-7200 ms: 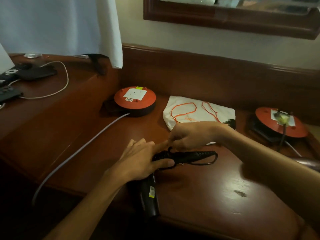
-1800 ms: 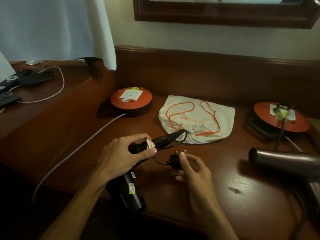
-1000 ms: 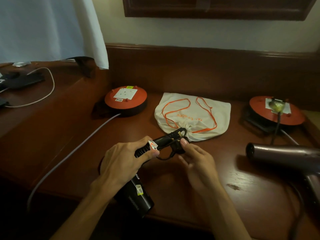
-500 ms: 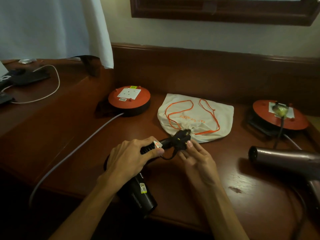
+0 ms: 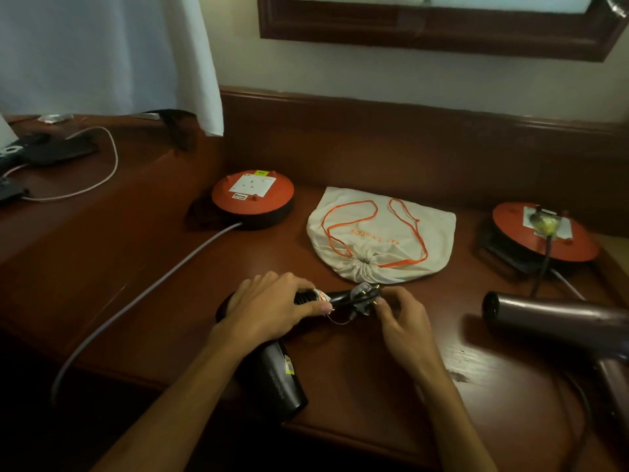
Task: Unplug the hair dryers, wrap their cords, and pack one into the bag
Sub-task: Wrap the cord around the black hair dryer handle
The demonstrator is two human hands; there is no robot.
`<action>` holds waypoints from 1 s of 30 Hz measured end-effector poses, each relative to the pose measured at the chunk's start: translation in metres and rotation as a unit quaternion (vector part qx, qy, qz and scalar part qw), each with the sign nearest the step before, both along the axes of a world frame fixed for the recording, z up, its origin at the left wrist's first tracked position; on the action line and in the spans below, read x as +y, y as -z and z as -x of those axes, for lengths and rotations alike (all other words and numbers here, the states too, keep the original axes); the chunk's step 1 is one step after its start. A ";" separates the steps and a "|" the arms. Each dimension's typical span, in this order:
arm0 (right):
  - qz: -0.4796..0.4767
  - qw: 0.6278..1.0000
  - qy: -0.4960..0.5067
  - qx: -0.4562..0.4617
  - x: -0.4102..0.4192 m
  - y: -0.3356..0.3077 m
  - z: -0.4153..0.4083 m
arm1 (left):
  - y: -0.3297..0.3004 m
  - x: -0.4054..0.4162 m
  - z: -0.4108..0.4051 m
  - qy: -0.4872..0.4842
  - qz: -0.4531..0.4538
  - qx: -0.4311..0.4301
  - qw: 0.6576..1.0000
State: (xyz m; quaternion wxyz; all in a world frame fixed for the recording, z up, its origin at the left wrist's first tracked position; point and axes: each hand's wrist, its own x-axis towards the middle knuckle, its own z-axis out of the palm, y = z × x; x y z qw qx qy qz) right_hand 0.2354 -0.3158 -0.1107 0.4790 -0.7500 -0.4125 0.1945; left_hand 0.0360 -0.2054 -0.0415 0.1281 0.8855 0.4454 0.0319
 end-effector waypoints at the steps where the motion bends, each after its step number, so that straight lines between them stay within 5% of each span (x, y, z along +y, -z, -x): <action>1: -0.002 1.000 0.000 -0.009 -0.003 -0.001 -0.001 | -0.001 0.001 -0.001 0.009 -0.001 0.012 1.000; 6: 0.026 0.969 -0.182 -0.164 -0.014 -0.016 -0.005 | -0.005 0.008 -0.007 0.029 -0.034 0.006 0.999; 10: 0.062 0.916 -0.233 -0.322 -0.008 -0.022 -0.012 | -0.015 -0.003 0.016 -0.011 -0.064 -0.135 0.989; 15: 0.083 0.910 -0.241 -0.328 -0.013 -0.041 -0.011 | 0.002 -0.052 0.069 -0.227 0.004 -0.153 0.962; 21: 0.113 0.924 -0.318 -0.181 0.025 -0.059 0.017 | 0.001 -0.012 0.069 -0.177 0.088 -0.240 0.950; 26: 0.146 0.913 -0.232 -0.302 0.024 -0.056 0.065 | 0.015 0.043 0.062 -0.178 0.018 -0.196 0.964; 30: 0.122 0.926 -0.207 -0.290 0.035 -0.054 0.083 | 0.031 0.048 0.047 -0.165 -0.045 -0.216 0.961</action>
